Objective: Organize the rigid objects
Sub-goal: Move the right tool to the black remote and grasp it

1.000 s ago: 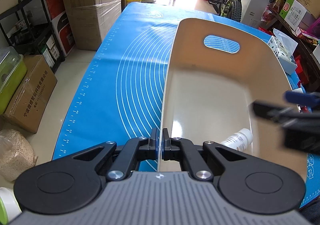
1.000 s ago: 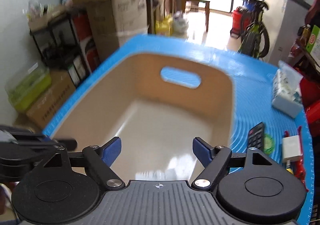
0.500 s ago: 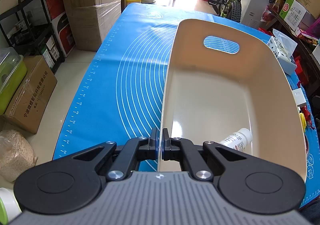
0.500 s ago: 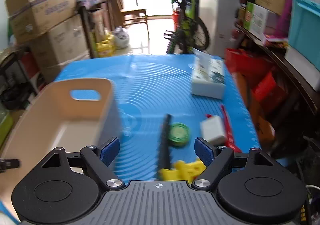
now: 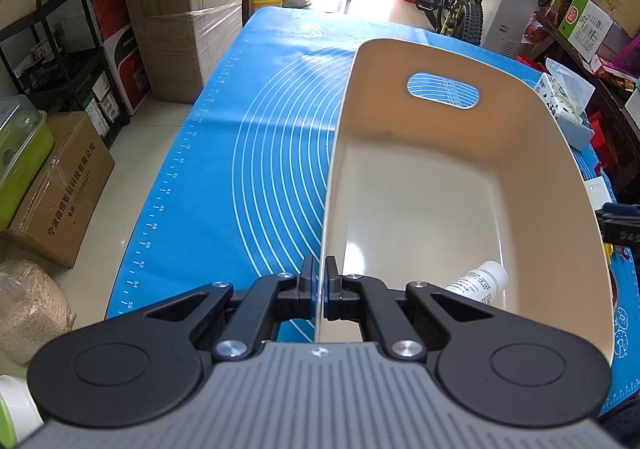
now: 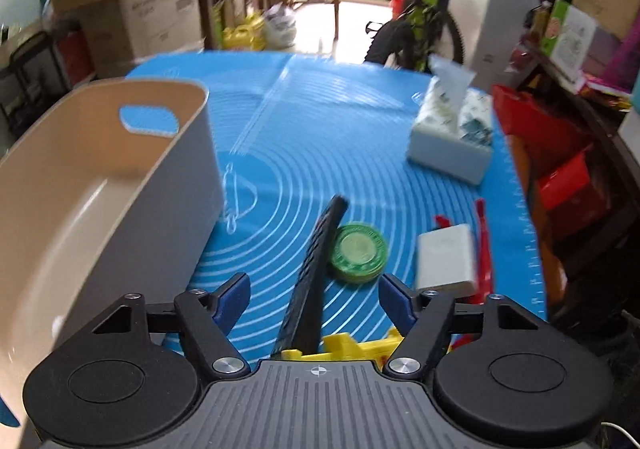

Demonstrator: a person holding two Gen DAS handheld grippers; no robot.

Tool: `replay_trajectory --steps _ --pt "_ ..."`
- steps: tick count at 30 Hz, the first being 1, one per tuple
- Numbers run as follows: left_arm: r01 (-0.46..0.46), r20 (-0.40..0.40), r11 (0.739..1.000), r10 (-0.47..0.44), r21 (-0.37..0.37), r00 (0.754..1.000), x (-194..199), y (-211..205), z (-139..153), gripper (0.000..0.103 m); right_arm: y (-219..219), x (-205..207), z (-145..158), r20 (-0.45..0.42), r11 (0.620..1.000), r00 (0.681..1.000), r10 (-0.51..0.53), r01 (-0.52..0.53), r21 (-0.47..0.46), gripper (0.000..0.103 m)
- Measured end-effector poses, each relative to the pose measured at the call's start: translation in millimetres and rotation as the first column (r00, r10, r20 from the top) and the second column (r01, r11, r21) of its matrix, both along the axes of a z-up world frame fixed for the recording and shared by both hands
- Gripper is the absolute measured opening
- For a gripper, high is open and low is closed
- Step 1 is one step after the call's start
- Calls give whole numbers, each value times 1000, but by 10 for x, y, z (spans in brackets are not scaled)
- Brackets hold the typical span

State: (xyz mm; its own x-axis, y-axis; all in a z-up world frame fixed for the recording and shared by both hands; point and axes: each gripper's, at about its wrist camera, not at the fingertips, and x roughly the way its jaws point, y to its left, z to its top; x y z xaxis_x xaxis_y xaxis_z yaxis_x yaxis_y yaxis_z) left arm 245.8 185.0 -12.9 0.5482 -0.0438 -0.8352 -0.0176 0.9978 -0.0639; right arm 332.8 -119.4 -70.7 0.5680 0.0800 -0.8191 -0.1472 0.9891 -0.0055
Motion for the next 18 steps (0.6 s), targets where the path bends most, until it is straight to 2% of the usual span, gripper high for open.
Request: replay_trajectory --steps 4,12,13,14,18 --pt "-1 1 1000 1 0 1000 0 0 1 5 41 116 -144 -69 1000 998 -4 4 -4 60" --pt "0 2 1000 0 -1 1000 3 3 1 5 44 295 -347 -185 998 981 -55 58 11 42" --pt "0 2 1000 0 -1 1000 3 3 1 5 43 297 -374 -194 998 979 -58 62 17 41" --pt "-1 3 1000 1 -1 1000 1 4 3 5 52 282 -373 -182 998 982 -55 60 19 35" --pt "-1 5 1000 1 -2 1000 2 4 1 5 52 269 -370 -170 997 983 -72 78 30 34"
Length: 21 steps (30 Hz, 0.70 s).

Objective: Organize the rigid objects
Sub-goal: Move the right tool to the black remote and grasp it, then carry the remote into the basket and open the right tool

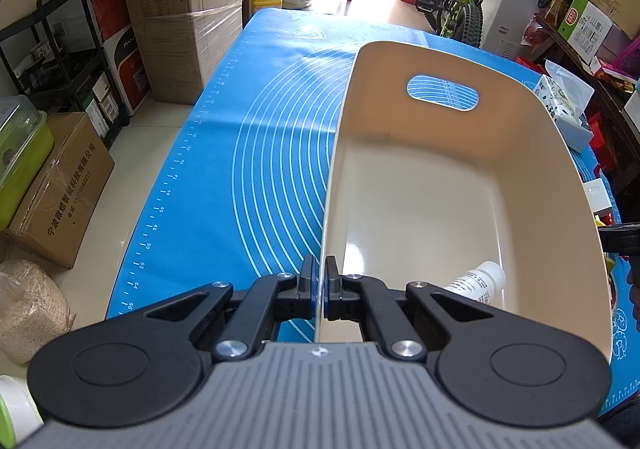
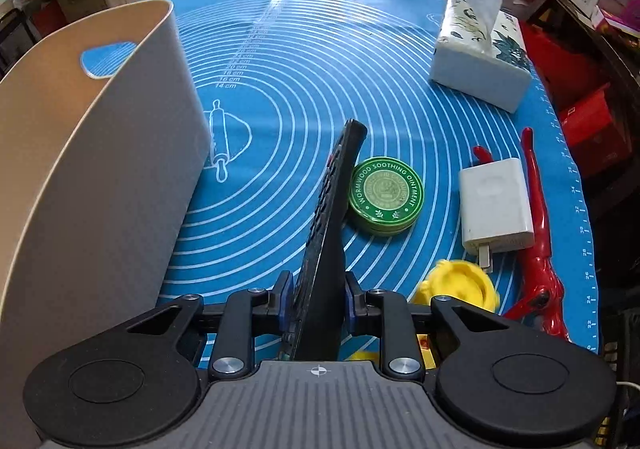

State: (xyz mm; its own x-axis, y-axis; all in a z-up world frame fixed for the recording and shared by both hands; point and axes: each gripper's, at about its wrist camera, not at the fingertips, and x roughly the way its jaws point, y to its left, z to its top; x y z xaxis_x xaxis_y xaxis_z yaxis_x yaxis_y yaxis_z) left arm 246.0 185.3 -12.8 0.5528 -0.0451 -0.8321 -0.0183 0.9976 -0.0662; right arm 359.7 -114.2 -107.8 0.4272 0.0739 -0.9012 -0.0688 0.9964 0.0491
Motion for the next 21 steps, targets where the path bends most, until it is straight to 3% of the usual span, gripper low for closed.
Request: replay_trajectory --steps 11,21 --pt "-1 1 1000 1 -3 1000 3 5 2 6 -36 -227 172 112 998 992 -51 47 40 31" --pt "-3 1 1000 3 -5 1000 8 15 5 6 -39 -450 778 243 993 967 -75 50 108 31"
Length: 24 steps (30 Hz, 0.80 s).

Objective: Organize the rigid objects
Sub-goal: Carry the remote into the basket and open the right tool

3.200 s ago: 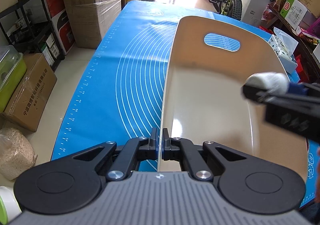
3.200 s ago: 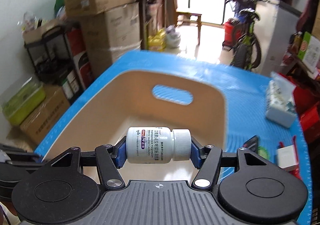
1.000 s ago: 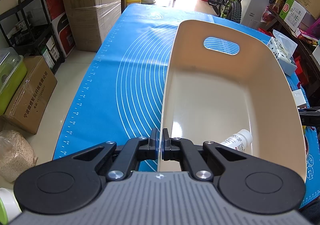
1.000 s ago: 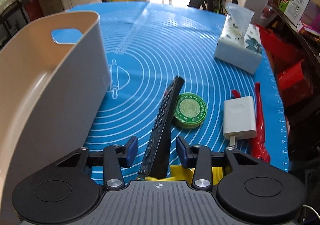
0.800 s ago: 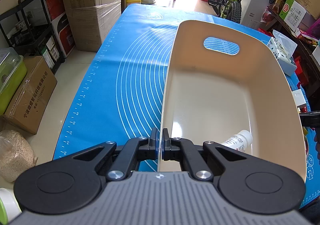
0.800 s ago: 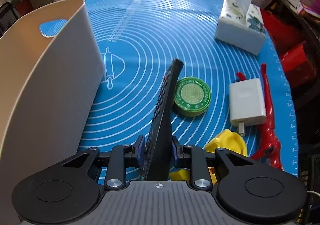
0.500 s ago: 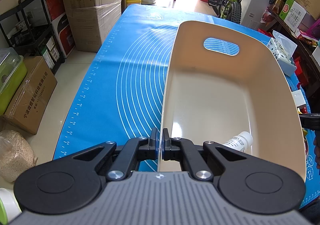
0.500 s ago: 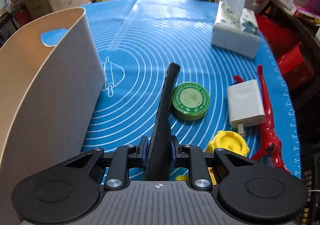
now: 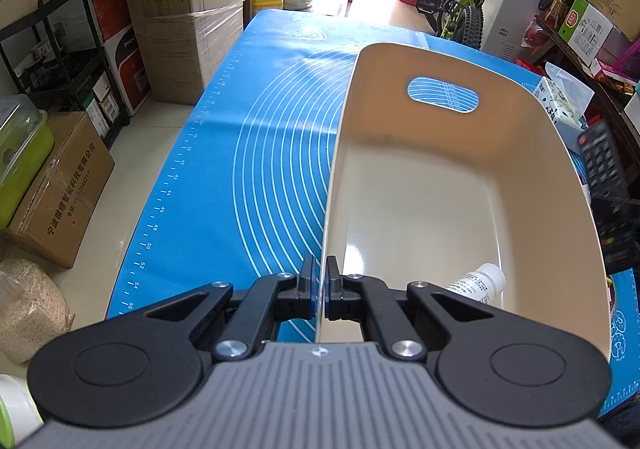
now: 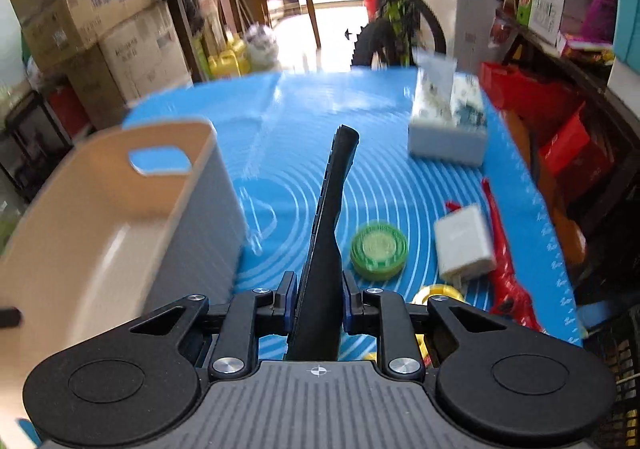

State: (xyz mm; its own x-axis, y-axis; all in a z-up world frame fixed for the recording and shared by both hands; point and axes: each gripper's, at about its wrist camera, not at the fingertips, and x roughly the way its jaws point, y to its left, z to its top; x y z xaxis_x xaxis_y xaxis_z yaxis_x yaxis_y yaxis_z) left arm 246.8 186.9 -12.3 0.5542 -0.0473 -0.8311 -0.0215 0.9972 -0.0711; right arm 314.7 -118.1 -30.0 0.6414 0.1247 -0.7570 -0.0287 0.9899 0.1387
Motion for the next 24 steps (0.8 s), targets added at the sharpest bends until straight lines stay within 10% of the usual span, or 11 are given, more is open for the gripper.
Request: replay_trajectory --steps 12,24 --pt "-1 0 1000 1 0 1000 -1 11 2 6 663 -127 727 176 985 970 165 -170 17 31" --pt "-1 1 1000 1 0 1000 -2 18 4 5 1579 -168 257 50 946 946 321 -318 -57 31"
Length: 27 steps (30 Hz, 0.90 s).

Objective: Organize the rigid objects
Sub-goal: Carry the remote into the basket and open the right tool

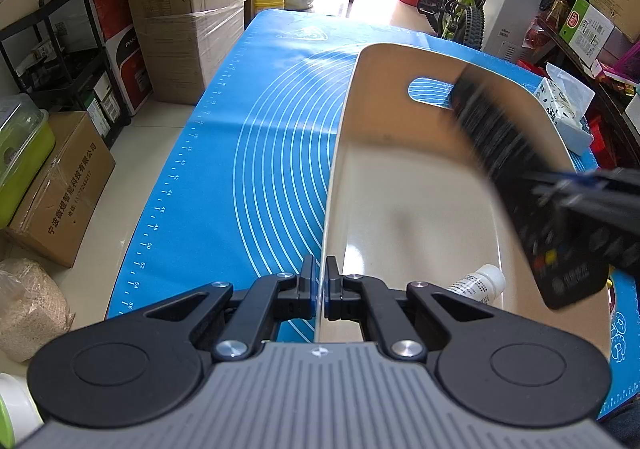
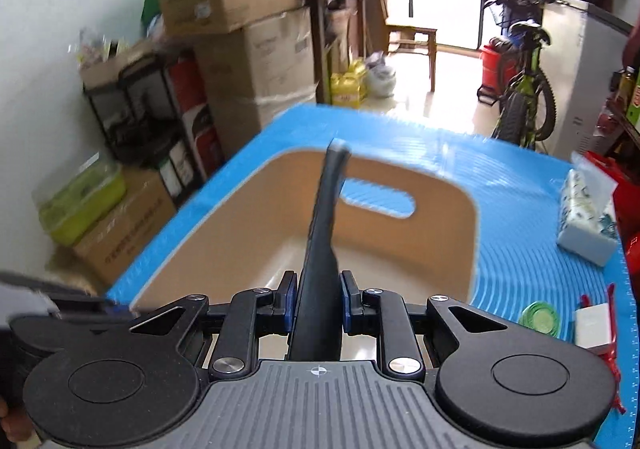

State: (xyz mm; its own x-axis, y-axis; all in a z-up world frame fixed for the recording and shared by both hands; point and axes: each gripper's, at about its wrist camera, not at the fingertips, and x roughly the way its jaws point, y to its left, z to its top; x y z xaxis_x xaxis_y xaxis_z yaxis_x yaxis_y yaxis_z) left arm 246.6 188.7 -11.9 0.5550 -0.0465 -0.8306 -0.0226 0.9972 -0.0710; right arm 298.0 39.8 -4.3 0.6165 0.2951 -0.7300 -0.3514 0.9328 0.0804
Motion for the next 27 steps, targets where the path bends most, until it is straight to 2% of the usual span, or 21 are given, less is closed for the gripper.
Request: replay_trajectory --steps 2,3,4,10,15,20,21,22,25,27 --pt "0 2 1000 0 -1 1000 -4 5 4 5 68 9 -102 -31 1000 999 8 -9 -20 30" --pt "-1 2 1000 1 -2 1000 -2 9 6 5 98 8 -149 -46 999 999 13 -15 -33 26" --pt "-1 2 1000 1 -2 1000 -3 8 7 6 120 11 -195 -58 999 998 21 -23 -42 12" --pt "-2 8 1000 2 -1 1000 -17 -1 8 6 238 16 -296 -84 996 996 42 -48 -73 12" --pt "-3 8 1000 3 -2 1000 -17 0 12 6 144 1 -259 -89 998 996 25 -30 -53 12" --pt "-2 8 1000 2 -3 1000 -17 -1 12 6 -234 -57 -85 -64 998 996 -63 65 26 20" --pt "-2 8 1000 2 -2 1000 -17 -1 12 6 -331 -75 -37 -50 996 995 -82 84 37 24" --pt "-2 8 1000 2 -1 1000 -16 -1 12 6 -418 -90 8 -34 993 994 -105 107 40 34" --pt "-3 8 1000 3 -1 1000 -14 -3 13 6 -702 -130 132 20 984 984 -175 175 35 47" --pt "-2 8 1000 2 -1 1000 -16 -2 12 7 -876 -110 160 32 975 975 -222 221 22 50"
